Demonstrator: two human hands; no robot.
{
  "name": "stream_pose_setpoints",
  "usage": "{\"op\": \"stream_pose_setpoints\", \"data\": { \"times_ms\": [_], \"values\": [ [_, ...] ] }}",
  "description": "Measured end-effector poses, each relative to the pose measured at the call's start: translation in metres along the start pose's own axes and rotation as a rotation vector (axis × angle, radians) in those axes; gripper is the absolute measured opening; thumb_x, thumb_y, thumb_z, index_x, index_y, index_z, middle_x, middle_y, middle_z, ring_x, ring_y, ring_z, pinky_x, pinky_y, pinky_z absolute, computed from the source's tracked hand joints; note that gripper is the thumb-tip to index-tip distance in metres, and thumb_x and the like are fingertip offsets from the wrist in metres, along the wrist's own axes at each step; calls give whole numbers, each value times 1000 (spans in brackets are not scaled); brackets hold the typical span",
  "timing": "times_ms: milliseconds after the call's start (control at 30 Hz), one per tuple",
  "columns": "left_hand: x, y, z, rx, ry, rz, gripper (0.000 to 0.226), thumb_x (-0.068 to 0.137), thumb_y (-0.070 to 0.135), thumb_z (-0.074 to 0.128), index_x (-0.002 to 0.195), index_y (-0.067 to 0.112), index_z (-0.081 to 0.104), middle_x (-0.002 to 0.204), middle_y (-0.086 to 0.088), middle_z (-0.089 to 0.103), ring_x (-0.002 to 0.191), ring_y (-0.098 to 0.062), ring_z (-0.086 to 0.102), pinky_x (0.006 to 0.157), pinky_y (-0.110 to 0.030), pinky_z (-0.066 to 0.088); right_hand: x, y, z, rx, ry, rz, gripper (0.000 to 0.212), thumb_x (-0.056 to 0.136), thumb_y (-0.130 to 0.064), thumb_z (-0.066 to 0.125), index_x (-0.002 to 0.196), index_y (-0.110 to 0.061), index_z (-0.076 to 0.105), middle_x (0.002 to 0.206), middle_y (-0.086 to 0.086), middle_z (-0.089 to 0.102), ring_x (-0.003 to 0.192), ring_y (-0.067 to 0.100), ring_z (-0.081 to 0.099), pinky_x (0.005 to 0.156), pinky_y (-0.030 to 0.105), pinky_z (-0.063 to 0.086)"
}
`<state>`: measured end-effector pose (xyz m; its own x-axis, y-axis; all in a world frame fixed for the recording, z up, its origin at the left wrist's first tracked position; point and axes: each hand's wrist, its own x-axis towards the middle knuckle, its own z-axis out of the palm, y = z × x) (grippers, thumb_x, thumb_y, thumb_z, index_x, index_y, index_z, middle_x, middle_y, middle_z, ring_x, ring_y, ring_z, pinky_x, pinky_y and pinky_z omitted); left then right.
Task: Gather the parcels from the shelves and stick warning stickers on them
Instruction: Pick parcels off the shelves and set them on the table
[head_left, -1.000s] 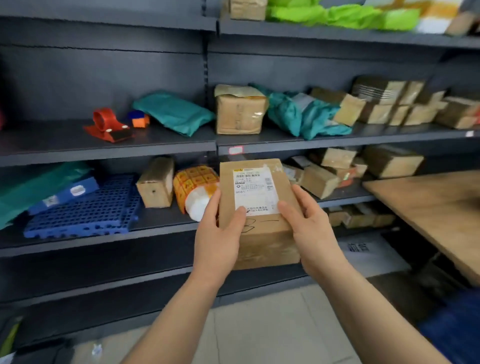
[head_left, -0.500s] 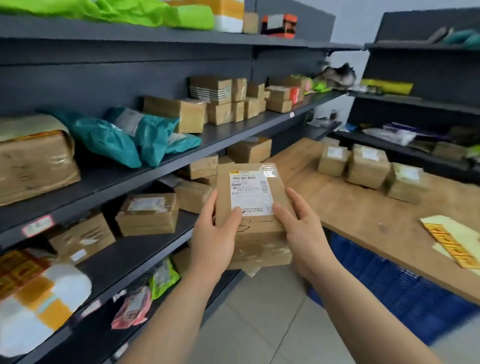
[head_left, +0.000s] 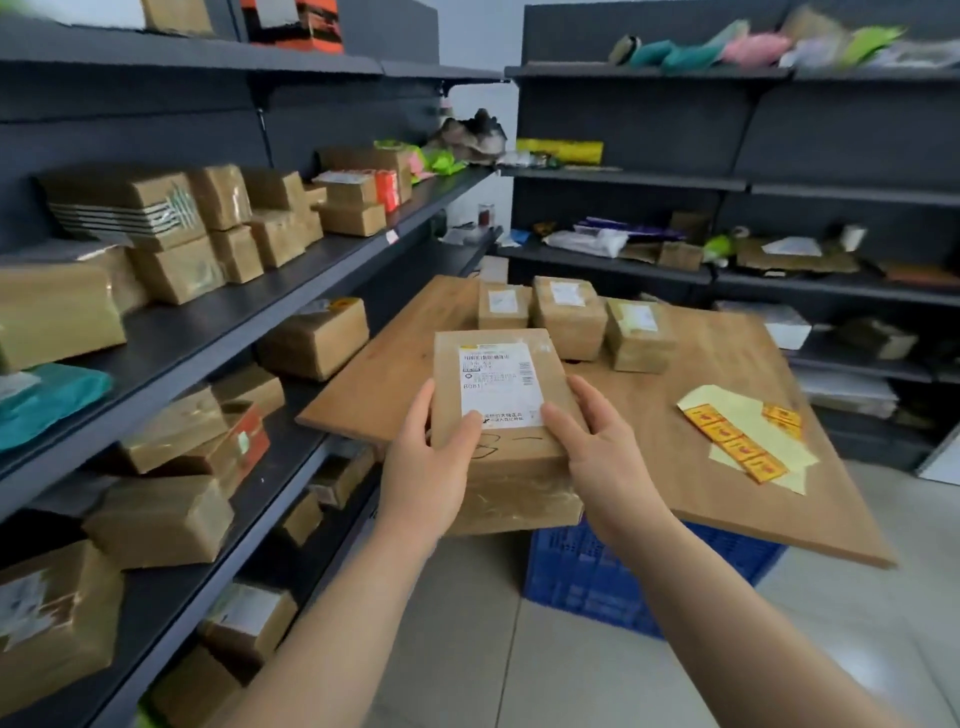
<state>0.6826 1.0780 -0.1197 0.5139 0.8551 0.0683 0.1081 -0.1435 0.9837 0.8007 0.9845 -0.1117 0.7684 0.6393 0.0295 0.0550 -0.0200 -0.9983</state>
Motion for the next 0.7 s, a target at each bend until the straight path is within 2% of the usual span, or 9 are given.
{"op": "stream_pose_setpoints", "data": {
  "times_ms": [100, 167, 233, 300, 367, 467, 600, 700],
  "values": [
    [39, 6, 45, -7, -68, -2, 41, 94, 38, 56, 124, 54, 34, 103, 33, 50, 95, 8, 51, 72, -17, 44, 50, 8, -29, -32, 48, 9, 55, 94, -35, 56, 144, -34, 34, 123, -19, 49, 114, 8, 52, 100, 40, 47],
    [60, 8, 67, -26, -85, -3, 36, 94, 36, 56, 115, 56, 34, 98, 35, 50, 92, 12, 53, 68, -14, 43, 76, 10, -44, -32, 68, 21, 55, 94, -36, 56, 144, -35, 34, 127, -17, 49, 115, 9, 52, 99, 42, 48],
    [88, 8, 101, -32, -91, 4, 41, 93, 37, 57, 125, 52, 36, 103, 33, 51, 95, 10, 53, 75, -17, 46, 109, 13, -66, -35, 101, 29, 56, 94, -37, 56, 144, -35, 33, 131, -15, 49, 115, 10, 53, 98, 41, 49],
    [115, 8, 134, -52, -93, -6, 59, 91, 42, 58, 143, 42, 29, 116, 26, 50, 105, 2, 53, 88, -28, 49, 140, 16, -89, -50, 127, 41, 55, 94, -37, 55, 144, -35, 33, 131, -13, 49, 113, 9, 53, 95, 40, 51],
    [141, 6, 166, -53, -115, -15, 62, 90, 45, 58, 144, 39, 29, 123, 22, 53, 110, -1, 53, 93, -34, 50, 171, 20, -111, -62, 155, 46, 56, 94, -36, 56, 145, -35, 33, 132, -12, 48, 113, 11, 53, 94, 38, 51],
    [178, 3, 210, -37, -159, -4, 50, 91, 44, 58, 137, 37, 40, 120, 20, 58, 105, 2, 56, 84, -26, 51, 214, 28, -140, -85, 192, 49, 55, 94, -35, 56, 145, -34, 34, 134, -11, 48, 114, 12, 52, 92, 34, 49],
    [225, 3, 261, -12, -233, 7, 43, 93, 39, 56, 134, 36, 43, 112, 26, 57, 100, 9, 54, 72, -11, 42, 266, 42, -173, -76, 243, 80, 55, 94, -35, 56, 144, -35, 34, 136, -12, 48, 116, 12, 52, 97, 38, 48],
    [263, 3, 297, 4, -300, 39, 38, 93, 38, 56, 130, 37, 47, 112, 29, 57, 106, 7, 54, 78, -11, 41, 306, 51, -195, -87, 290, 98, 57, 92, -40, 57, 144, -37, 33, 139, -12, 46, 119, 15, 52, 99, 43, 48]
  ]
}}
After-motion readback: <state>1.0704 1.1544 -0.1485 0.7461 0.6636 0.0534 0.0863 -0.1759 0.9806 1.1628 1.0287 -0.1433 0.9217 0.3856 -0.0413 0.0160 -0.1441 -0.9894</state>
